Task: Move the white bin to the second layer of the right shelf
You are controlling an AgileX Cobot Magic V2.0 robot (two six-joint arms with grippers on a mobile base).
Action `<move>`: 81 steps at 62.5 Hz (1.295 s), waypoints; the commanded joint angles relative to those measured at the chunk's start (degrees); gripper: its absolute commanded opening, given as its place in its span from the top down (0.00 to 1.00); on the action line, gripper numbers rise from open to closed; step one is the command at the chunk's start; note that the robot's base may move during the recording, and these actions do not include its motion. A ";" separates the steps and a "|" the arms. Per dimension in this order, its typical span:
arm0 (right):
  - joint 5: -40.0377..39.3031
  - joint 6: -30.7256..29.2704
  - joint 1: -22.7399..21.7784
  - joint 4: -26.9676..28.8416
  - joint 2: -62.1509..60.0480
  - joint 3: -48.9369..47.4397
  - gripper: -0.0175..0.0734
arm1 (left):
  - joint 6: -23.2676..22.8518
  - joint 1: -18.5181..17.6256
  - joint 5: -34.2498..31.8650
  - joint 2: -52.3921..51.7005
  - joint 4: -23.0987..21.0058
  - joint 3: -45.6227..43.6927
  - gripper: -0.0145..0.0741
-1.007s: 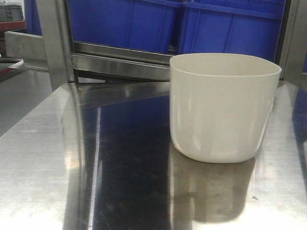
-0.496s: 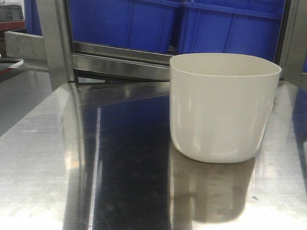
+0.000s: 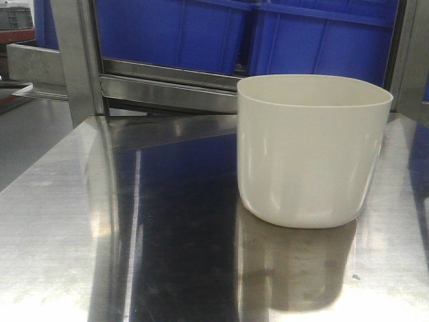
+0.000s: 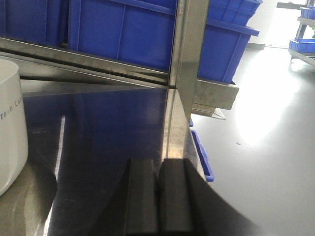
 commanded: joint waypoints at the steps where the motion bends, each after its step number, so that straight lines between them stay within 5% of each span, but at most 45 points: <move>1: -7.46 -0.44 -0.12 -0.72 -1.02 -0.93 0.74 | -0.15 -0.16 -4.83 -0.80 -0.35 2.11 0.74; 14: -21.01 1.88 -0.12 -0.21 1.27 -2.04 0.74 | -0.15 -0.16 -4.83 -0.80 -0.35 2.11 0.74; 25: -18.41 9.47 0.19 -0.27 14.36 -9.15 0.74 | -0.15 -0.16 -4.83 -0.80 -0.35 2.11 0.74; 40: -13.72 10.28 0.34 -0.27 36.57 -28.27 0.74 | -0.15 -0.16 -4.83 -0.80 -0.35 2.11 0.74; 55: 5.86 10.57 7.34 -0.06 54.15 -52.88 0.74 | -0.15 -0.16 -4.83 -0.80 -0.35 2.11 0.74; 73: 41.25 10.51 18.98 4.28 72.12 -75.07 0.74 | -0.15 -0.16 -4.83 -0.80 -0.35 2.11 0.74; 81: 44.65 10.04 21.14 4.22 76.52 -77.90 0.74 | -0.15 -0.16 -4.83 -0.80 -0.35 2.11 0.74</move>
